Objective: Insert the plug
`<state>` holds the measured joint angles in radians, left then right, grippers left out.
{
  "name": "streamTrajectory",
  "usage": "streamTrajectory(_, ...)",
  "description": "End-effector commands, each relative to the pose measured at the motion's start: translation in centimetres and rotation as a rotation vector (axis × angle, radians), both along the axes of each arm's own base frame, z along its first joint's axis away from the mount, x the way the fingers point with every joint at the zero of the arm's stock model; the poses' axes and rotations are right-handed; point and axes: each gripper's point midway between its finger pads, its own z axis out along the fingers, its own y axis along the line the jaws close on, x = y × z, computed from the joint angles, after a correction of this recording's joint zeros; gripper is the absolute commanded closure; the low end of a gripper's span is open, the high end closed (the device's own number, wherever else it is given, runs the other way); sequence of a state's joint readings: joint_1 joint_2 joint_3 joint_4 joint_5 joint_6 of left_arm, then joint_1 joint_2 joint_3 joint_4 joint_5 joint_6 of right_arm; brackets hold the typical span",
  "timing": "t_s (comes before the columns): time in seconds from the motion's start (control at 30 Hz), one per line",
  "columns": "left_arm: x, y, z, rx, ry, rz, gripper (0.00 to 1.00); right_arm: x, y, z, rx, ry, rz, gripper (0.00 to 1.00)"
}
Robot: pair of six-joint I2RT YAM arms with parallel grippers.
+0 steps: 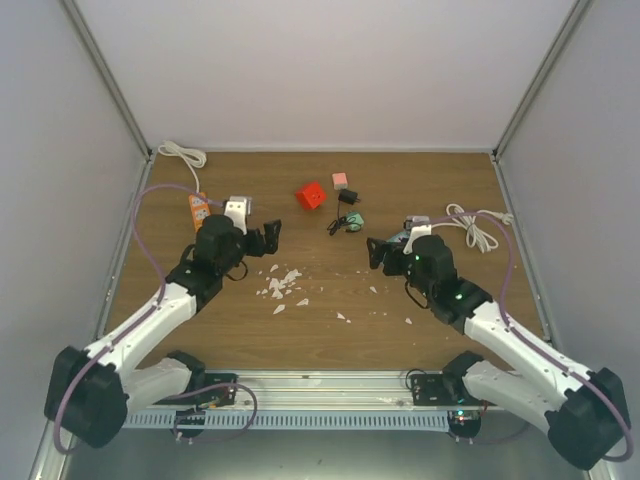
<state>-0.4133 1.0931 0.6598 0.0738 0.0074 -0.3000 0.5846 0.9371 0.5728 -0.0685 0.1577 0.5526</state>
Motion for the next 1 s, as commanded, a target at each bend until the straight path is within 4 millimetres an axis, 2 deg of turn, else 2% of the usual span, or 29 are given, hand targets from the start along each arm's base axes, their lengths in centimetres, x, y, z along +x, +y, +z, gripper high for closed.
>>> streamTrajectory(0.0, -2.3, 2.8, 2.8, -0.107, 0.042, 0.136, 0.01, -1.9, -1.4, 0.7, 0.007, 0.069, -0.044, 0.0)
streamTrajectory(0.07, -4.4, 3.9, 2.7, -0.129, -0.009, 0.14, 0.01, -3.3, -2.4, -0.6, 0.018, 0.084, -0.053, 0.01)
streamTrajectory(0.17, -7.5, 7.1, 2.9, -0.195, -0.083, 0.245, 0.01, -5.0, -4.8, -2.2, 0.066, 0.09, -0.146, 0.0)
streamTrajectory(0.2, -8.3, 8.4, 3.2, -0.212, -0.098, 0.302, 0.01, -5.1, -5.1, -1.8, 0.091, 0.072, -0.16, 0.0)
streamTrajectory(0.27, -9.6, 10.9, 4.1, -0.219, -0.116, 0.408, 0.01, -4.9, -5.1, 0.6, 0.104, 0.003, -0.149, 0.0)
streamTrajectory(0.33, -9.9, 12.4, 4.6, -0.209, -0.129, 0.487, 0.01, -3.9, -5.3, 1.6, 0.07, -0.015, -0.179, 0.01)
streamTrajectory(0.4, -8.8, 12.2, 3.5, -0.152, -0.079, 0.498, 0.01, -2.6, -4.5, 0.9, 0.022, 0.005, -0.171, 0.01)
streamTrajectory(0.53, -4.5, 11.8, -1.6, -0.071, 0.104, 0.513, 0.01, -1.0, -0.1, -3.5, 0.004, 0.118, -0.021, 0.0)
streamTrajectory(0.57, -3.6, 12.6, -3.1, -0.05, 0.141, 0.539, 0.01, -0.7, 0.8, -4.3, 0.001, 0.137, 0.013, 0.01)
streamTrajectory(0.63, -3.2, 16.7, -4.3, -0.064, 0.179, 0.691, 0.01, -0.3, 2.2, -5.5, 0.003, 0.168, 0.065, 0.0)
streamTrajectory(0.73, -2.7, 20.4, -3.7, -0.171, 0.135, 0.738, 0.01, 0.5, 4.0, -7.2, -0.005, 0.213, 0.118, 0.0)
streamTrajectory(0.8, -2.6, 22.1, -4.3, -0.157, 0.165, 0.822, 0.01, 1.2, 4.7, -8.2, -0.034, 0.249, 0.138, 0.01)
streamTrajectory(0.87, -1.9, 22.5, -5.7, -0.136, 0.211, 0.842, 0.01, 0.9, 5.4, -9.1, -0.026, 0.277, 0.171, 0.0)
streamTrajectory(0.93, -0.5, 21.5, -7.5, -0.109, 0.276, 0.797, 0.03, -0.1, 5.7, -9.8, 0.005, 0.291, 0.208, 0.0)
streamTrajectory(0.97, 0.4, 20.6, -8.3, -0.079, 0.314, 0.759, 0.08, -0.8, 5.7, -10.3, 0.017, 0.304, 0.22, 0.0)
